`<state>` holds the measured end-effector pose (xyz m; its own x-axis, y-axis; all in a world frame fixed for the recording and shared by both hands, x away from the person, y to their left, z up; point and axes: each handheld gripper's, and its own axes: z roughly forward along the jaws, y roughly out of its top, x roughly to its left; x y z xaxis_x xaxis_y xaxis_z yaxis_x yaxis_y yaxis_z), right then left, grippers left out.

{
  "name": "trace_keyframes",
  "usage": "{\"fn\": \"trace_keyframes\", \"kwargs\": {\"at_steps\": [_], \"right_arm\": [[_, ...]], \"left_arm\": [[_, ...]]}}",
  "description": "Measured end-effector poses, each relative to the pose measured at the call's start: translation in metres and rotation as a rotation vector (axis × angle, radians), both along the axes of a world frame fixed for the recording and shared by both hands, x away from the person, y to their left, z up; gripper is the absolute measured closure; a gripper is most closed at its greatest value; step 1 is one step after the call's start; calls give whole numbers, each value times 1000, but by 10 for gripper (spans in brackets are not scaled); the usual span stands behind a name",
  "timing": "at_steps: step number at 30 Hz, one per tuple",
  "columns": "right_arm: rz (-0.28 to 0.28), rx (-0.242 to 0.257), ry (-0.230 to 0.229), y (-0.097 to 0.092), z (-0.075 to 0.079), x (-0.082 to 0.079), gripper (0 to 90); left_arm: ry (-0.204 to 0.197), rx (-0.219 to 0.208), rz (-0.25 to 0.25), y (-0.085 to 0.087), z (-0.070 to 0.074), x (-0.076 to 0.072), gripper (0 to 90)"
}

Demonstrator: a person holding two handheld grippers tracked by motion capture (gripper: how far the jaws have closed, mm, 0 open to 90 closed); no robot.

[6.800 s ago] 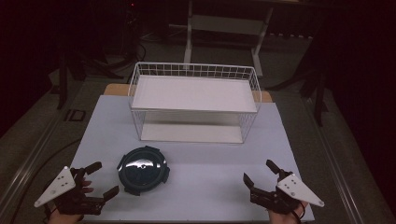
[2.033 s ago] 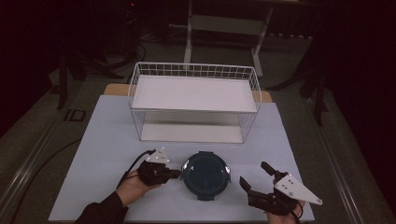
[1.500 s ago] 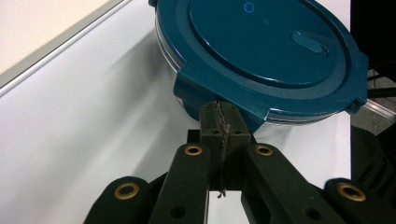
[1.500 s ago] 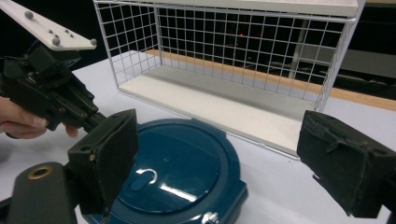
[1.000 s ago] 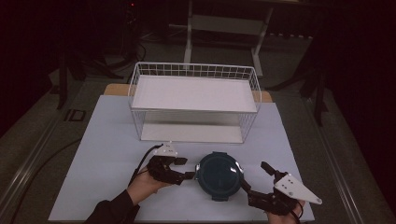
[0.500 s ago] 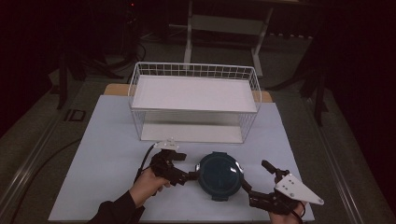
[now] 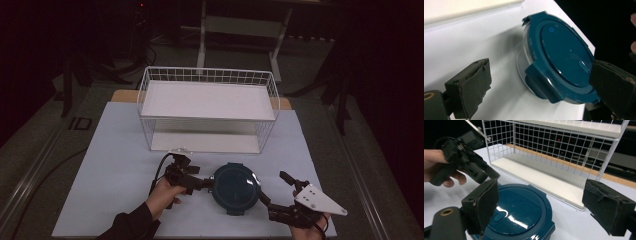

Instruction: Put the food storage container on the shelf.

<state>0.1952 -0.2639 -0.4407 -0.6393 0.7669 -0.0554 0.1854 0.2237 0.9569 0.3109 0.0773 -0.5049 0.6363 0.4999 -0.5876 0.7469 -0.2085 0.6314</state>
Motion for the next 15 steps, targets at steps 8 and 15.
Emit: {"fn": "trace_keyframes", "kwargs": {"at_steps": [8, 15], "right_arm": [[-8, 25, 41, 2, 0, -1, 104], [-15, 8, 35, 6, -2, -2, 104]], "left_arm": [[227, -12, 7, -2, -9, 10, 127], [346, -36, -2, -6, -18, 10, 299]]}}
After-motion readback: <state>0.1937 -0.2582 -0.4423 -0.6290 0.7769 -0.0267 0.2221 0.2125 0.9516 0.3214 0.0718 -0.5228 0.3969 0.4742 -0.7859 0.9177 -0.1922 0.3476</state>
